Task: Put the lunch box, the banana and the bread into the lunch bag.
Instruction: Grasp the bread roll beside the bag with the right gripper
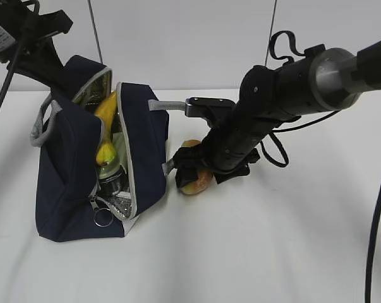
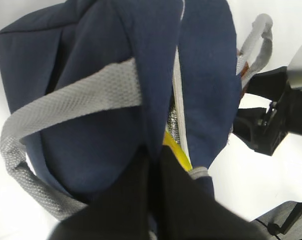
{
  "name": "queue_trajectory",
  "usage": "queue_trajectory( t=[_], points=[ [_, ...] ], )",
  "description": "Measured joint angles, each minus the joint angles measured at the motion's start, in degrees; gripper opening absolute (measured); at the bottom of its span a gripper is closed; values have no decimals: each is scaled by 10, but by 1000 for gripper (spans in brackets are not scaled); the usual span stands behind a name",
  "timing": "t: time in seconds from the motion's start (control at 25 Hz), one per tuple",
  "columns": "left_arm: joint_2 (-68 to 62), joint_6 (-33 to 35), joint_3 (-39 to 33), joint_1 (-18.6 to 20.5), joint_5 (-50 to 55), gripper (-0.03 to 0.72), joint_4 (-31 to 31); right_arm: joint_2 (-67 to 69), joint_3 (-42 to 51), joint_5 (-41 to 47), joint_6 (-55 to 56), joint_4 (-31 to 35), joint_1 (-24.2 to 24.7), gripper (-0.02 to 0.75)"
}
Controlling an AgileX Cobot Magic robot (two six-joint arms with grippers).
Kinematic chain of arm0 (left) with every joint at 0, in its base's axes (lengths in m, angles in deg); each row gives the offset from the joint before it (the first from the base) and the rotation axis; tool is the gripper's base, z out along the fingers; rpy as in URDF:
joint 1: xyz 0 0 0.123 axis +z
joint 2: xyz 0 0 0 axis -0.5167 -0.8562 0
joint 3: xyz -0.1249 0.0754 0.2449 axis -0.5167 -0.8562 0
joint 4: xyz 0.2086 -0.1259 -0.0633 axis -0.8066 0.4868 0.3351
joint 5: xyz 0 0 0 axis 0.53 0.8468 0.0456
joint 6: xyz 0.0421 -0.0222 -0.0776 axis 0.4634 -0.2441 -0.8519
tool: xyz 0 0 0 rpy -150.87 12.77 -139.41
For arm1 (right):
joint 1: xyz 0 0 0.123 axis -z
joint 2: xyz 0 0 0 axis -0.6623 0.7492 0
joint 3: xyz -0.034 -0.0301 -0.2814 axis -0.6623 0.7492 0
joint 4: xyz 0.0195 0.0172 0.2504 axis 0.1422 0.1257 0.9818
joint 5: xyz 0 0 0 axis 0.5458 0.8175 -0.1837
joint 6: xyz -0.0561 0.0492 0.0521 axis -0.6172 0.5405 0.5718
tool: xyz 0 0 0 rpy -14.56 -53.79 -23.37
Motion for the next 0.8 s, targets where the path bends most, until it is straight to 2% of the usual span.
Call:
queue_trajectory(
  t=[0.8],
  points=[
    [0,0,0,0,0,1,-2,3,-19,-40,21,15,0,647]
  ],
)
